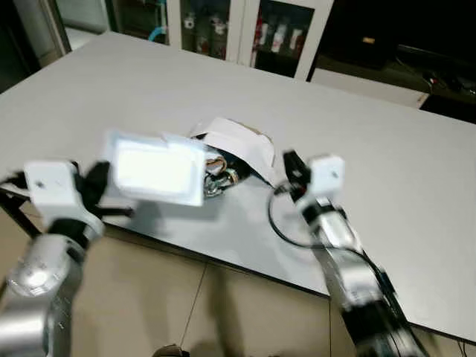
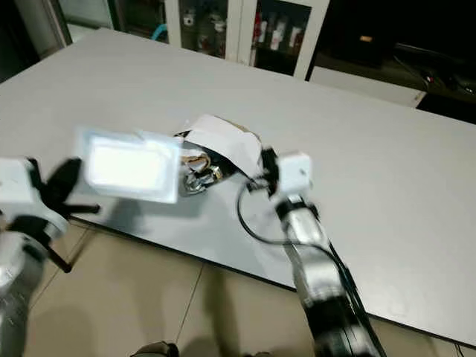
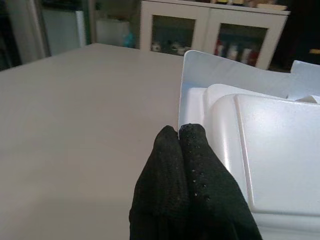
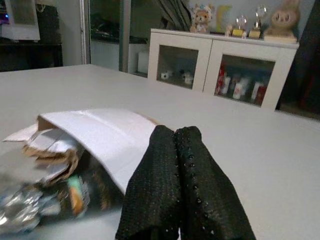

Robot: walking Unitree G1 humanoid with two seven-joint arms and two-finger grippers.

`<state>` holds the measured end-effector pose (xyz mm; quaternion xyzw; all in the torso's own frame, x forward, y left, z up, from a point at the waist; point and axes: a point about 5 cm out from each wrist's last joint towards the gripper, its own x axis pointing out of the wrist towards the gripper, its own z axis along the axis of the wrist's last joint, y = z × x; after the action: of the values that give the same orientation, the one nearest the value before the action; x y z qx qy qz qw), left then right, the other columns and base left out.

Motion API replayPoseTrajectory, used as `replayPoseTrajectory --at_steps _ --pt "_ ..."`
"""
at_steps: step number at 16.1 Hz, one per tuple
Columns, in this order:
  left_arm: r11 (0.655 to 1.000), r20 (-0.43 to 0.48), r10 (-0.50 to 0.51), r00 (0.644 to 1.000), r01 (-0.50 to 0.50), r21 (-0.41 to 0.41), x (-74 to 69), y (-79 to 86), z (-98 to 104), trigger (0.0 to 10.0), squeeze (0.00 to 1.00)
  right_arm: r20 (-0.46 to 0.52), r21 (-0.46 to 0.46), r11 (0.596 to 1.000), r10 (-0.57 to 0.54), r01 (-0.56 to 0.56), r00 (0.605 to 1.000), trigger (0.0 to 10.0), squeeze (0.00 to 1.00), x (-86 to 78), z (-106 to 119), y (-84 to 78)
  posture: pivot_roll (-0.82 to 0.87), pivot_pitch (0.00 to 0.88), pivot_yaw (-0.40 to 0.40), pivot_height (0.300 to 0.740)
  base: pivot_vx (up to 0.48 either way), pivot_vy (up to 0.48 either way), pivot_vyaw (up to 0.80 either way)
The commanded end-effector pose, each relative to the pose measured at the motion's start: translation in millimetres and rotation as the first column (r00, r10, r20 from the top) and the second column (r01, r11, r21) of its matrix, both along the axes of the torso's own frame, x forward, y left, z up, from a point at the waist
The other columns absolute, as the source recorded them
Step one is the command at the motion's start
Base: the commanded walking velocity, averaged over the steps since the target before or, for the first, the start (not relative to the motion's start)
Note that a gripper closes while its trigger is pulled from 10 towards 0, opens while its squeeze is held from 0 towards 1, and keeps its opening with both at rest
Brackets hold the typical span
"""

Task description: Picking trash to rubbish bin

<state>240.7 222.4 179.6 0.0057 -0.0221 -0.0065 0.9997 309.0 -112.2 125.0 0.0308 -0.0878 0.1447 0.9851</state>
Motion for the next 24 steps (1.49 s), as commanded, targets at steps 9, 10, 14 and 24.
replayPoseTrajectory --at_steps 9,10,14,24 --pt "0.95 -0.232 -0.094 0.968 0.156 0.27 -10.6 -30.2 -40 10.0 0.0 -0.265 0.111 0.986 -0.09 0.123 0.96 10.0 0.0 -53.8 -30 -23.5 0.09 0.01 -0.018 0.74 0.0 0.0 0.0" --pt "0.95 -0.241 -0.101 0.965 0.166 0.265 -7.8 -31.4 -43 10.0 0.0 -0.279 0.114 0.982 -0.112 0.148 0.954 10.0 0.0 -54.6 -31 -24.1 0.08 0.012 -0.004 0.74 0.0 0.0 0.0" --pt "0.958 -0.309 -0.17 0.936 0.23 0.17 -5.3 -48.4 -69 10.0 0.0 -0.338 0.067 0.984 -0.136 0.168 0.931 10.0 0.0 -67.0 -41 -20.3 0.05 0.038 0.019 0.74 0.0 0.0 0.0" --pt "0.954 -0.208 -0.206 0.956 0.244 0.176 -16.0 -57.6 -58 10.0 0.0 -0.376 -0.021 0.999 -0.033 0.026 0.926 10.0 0.0 -79.5 -45 -14.2 0.06 0.058 -0.013 0.74 0.0 0.0 0.0"
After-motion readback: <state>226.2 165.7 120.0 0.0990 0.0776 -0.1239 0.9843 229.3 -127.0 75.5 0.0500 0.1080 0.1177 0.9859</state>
